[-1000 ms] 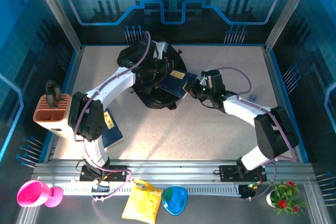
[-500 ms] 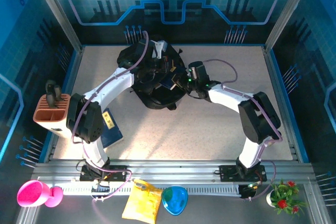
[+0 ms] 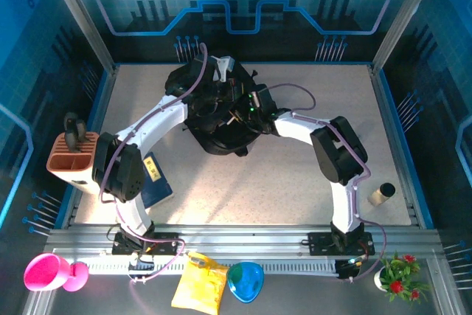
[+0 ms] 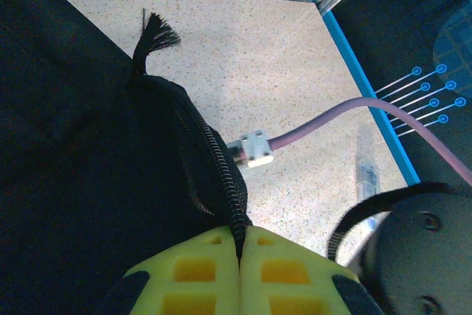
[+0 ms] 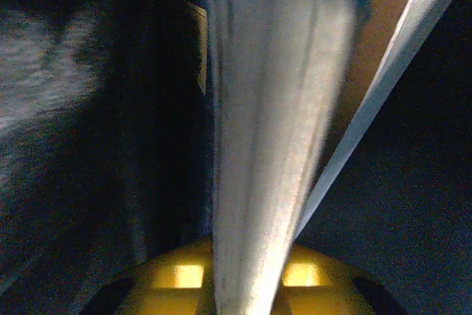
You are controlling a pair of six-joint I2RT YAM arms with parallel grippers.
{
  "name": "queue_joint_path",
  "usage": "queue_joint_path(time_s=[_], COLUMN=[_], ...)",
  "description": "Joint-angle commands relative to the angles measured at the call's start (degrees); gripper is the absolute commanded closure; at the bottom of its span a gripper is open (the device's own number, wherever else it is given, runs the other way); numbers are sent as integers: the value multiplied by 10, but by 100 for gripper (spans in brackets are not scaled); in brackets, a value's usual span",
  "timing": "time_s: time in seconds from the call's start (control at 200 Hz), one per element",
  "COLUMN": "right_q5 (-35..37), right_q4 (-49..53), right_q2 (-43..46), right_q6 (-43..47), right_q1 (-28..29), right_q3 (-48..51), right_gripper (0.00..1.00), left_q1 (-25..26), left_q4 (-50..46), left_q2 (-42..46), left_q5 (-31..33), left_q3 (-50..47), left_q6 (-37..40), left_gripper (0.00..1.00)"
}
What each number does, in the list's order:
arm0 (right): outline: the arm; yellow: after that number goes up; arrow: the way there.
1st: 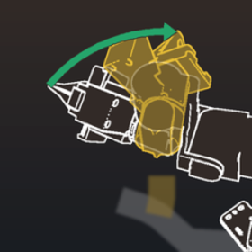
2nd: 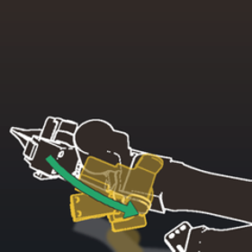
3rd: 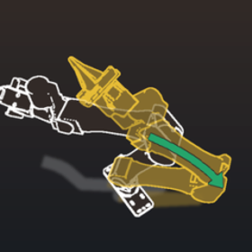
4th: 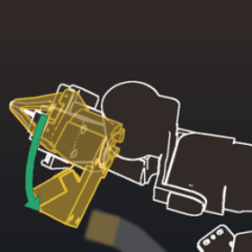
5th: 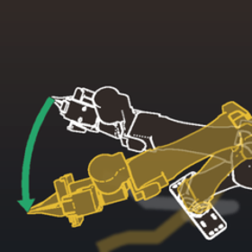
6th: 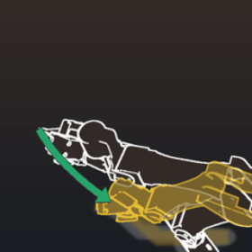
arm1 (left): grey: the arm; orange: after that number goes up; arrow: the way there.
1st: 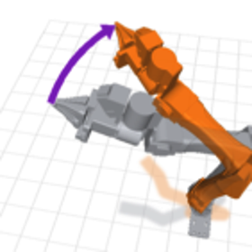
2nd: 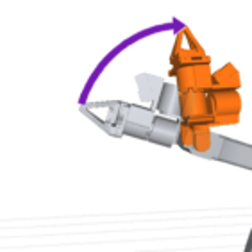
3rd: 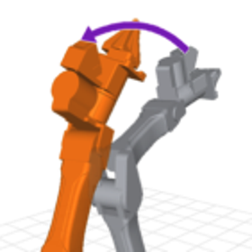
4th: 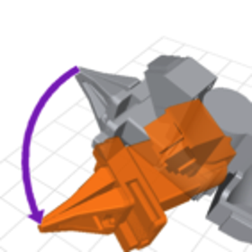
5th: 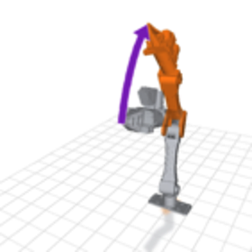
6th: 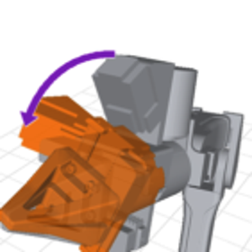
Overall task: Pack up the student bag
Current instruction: Place the book in the student bag.
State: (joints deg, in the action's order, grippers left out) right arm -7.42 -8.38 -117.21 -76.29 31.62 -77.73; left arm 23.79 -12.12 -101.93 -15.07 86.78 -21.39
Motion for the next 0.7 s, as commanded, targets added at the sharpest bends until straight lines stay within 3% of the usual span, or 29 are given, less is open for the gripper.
queue_joint_path(time_s=[0.0, 0.155, 0.225, 0.29, 0.445, 0.695], right_q5=[-3, -4, -45, -71, -74, -63], right_q4=[26, 35, 48, 77, 57, 56], right_q2=[-33, -69, -90, -90, -28, -3], right_q6=[-5, -3, 18, 31, 54, 49], right_q1=[9, 9, 5, 3, -4, -11], right_q3=[-30, -68, -103, -114, -26, 9], right_gripper=[88, 88, 84, 76, 58, 65], left_q1=[3, 1, -1, -3, -7, -11], left_q4=[34, 38, 37, 36, 40, 50], left_q2=[32, 32, 32, 30, 25, 23], left_q5=[-13, -13, -15, -21, -23, -33], left_q3=[2, 3, 4, 6, 4, 0], left_q6=[-19, -29, -33, -36, -41, -50], left_gripper=[100, 100, 100, 100, 100, 100])
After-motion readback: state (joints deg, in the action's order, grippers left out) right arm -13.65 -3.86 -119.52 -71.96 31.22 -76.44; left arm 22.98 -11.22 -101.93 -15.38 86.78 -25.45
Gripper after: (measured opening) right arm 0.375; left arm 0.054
